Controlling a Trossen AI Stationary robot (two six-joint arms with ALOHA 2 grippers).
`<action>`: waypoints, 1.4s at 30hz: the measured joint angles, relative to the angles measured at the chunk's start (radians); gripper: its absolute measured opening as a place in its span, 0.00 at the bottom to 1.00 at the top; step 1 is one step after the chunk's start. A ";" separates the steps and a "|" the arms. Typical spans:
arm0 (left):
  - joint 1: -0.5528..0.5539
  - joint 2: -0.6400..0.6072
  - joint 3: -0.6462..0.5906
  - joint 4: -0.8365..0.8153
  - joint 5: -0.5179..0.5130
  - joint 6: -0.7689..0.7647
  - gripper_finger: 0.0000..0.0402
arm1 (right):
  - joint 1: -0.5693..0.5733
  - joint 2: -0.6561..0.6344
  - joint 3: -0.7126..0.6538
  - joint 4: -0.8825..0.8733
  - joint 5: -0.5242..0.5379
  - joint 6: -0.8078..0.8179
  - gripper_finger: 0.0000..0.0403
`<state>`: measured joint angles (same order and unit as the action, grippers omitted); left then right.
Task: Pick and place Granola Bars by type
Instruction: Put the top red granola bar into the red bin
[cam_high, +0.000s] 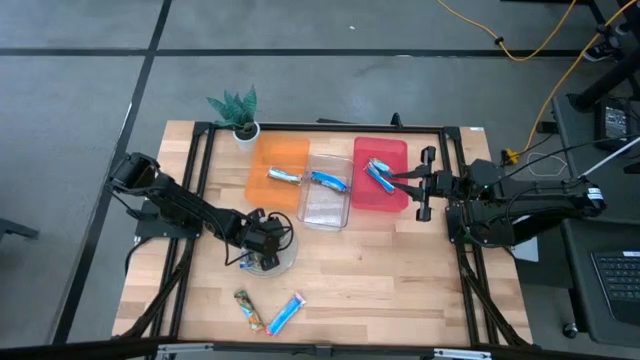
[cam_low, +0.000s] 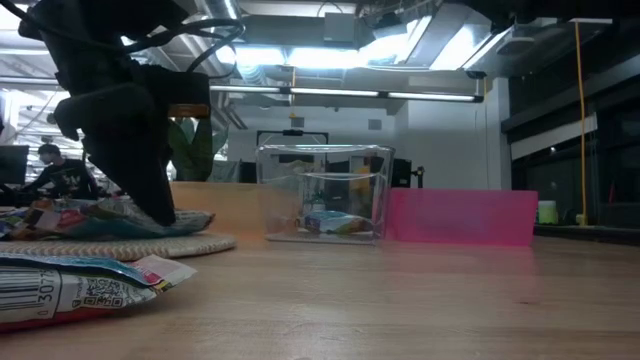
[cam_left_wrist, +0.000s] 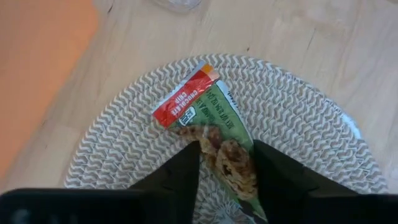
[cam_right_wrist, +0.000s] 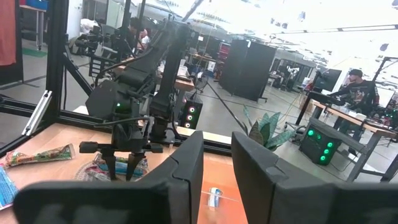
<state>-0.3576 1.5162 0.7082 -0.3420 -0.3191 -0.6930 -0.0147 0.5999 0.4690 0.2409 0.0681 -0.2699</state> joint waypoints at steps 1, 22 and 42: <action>0.000 0.000 0.000 0.000 0.001 0.000 0.29 | 0.000 0.000 0.000 0.000 0.000 0.000 0.22; -0.017 0.000 0.365 -0.243 0.048 0.232 0.12 | 0.000 0.000 0.000 0.000 0.000 0.000 0.22; 0.030 0.000 0.667 -0.273 0.048 0.477 0.12 | 0.000 0.000 0.000 0.000 0.000 0.000 0.22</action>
<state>-0.3278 1.5158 1.3757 -0.6155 -0.2714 -0.2159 -0.0148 0.5995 0.4690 0.2409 0.0681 -0.2695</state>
